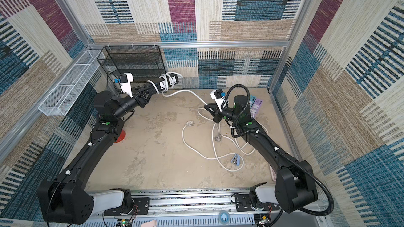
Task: Unwrap the cord wrapped around the power strip
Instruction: Unwrap the power cord from the power strip.
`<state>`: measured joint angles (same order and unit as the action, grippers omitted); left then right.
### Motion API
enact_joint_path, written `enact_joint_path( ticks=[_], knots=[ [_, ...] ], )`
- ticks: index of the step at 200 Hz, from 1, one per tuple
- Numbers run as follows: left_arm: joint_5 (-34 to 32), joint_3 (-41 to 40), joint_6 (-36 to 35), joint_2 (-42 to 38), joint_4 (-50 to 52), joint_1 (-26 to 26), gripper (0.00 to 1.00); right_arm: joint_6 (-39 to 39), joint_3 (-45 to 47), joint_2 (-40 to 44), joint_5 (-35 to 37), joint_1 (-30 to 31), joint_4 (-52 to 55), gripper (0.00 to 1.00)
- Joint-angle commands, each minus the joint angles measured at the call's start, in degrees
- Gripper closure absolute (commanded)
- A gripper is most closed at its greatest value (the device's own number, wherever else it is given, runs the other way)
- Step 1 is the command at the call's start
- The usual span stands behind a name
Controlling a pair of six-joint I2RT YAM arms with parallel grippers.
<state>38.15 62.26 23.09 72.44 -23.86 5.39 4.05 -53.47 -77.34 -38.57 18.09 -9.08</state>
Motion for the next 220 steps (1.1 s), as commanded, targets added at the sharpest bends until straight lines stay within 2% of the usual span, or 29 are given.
enact_joint_path(
  ticks=[1,25,51,95,120,171,220],
  knots=[
    [3.58,0.66,4.82,-0.71,-10.19,-0.03,1.00,-4.38,2.89,-3.07,-1.18,0.11,-6.78,1.00],
    [7.80,1.79,9.93,0.27,-15.15,0.58,1.00,-7.39,2.81,-9.25,-0.77,0.10,-11.25,1.00],
    [11.31,2.37,12.95,0.91,-17.10,2.27,1.00,-9.80,-2.65,-17.08,-0.19,0.10,-13.19,1.00],
    [14.05,1.33,12.93,1.69,-16.83,7.00,1.00,-11.31,-18.90,-29.67,0.35,0.01,-11.07,1.00],
    [13.83,1.02,9.93,2.38,-13.35,9.47,1.00,-10.85,-27.97,-34.31,0.55,-0.45,-7.71,1.00],
    [12.74,-0.10,6.01,5.10,-7.08,12.42,1.00,-9.99,-40.84,-36.71,-0.27,-3.37,-2.08,1.00],
    [10.54,1.55,3.28,9.07,-0.35,13.05,1.00,-9.38,-44.43,-31.47,-1.16,-7.23,0.98,1.00]
  ],
)
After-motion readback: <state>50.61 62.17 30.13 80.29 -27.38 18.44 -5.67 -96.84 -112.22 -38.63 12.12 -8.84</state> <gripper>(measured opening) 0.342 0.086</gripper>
